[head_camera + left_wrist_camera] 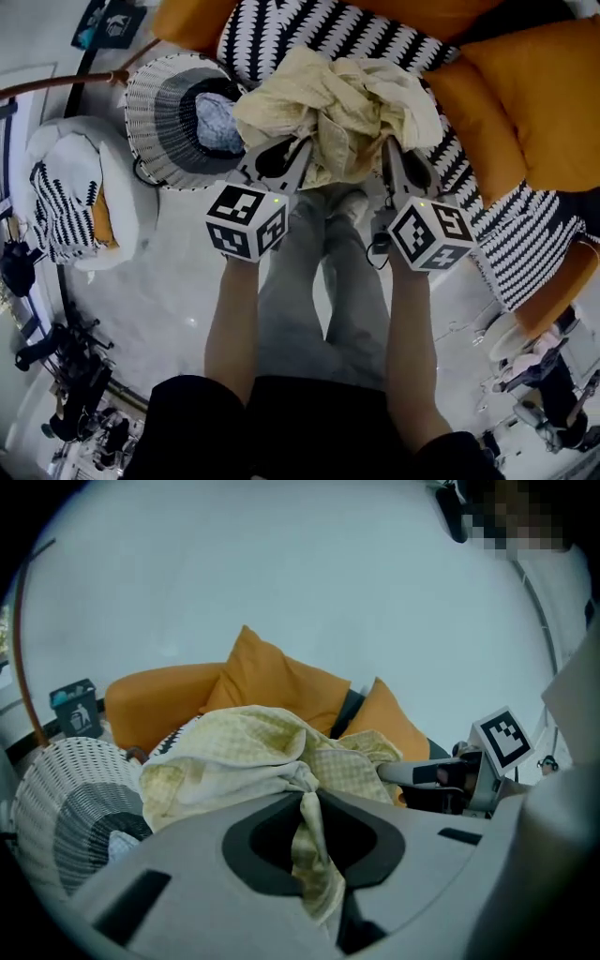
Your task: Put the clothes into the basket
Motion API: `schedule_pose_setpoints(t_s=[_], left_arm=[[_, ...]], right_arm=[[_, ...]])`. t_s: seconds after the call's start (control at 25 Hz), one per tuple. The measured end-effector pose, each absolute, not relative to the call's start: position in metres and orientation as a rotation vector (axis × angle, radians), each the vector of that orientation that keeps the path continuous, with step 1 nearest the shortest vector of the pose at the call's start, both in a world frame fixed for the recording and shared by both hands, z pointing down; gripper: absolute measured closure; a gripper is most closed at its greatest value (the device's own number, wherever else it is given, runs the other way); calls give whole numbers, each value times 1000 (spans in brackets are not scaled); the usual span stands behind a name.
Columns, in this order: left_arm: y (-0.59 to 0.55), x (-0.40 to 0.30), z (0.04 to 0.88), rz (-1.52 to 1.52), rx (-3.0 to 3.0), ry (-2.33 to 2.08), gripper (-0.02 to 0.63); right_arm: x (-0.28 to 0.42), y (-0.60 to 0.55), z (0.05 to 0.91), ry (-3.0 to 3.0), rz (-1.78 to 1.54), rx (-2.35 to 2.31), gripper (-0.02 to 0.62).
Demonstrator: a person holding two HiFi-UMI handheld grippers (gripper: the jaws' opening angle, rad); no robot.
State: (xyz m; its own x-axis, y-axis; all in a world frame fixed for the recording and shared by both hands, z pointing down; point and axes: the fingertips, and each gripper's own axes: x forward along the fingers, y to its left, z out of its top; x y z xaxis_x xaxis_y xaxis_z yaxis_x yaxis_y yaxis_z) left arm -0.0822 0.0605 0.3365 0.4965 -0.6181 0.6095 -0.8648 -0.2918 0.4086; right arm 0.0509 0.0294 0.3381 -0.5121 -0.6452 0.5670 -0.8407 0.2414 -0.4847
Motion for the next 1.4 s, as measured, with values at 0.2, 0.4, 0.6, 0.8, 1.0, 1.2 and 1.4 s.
schedule_pose_setpoints(t_s=[0.2,0.4,0.6,0.8,1.0,1.2,1.4], left_arm=[[75,-183,328,350,1899,-1402,568],[93,-275,328,301,1746,-1582,566],[123,-358,346,254,1591,-1687,566],[148,-410,371,238,1467,-1727,566],[158,-442,400,230,1390,-1741,566],[156,-463,419,227,1344,-1727,566],[151,-455,448,276,1321,-1630,522]], right_arm=[[-54,20,334,-2348,1077,1169,571],[-157,18,337,-2404,1024,919,571],[-255,31,354,-2418,985,721,571],[-323,48,379,-2383,955,581,571],[-367,56,405,-2356,939,491,571],[-399,60,422,-2325,937,454,569],[-392,59,456,-2203,914,525,550]])
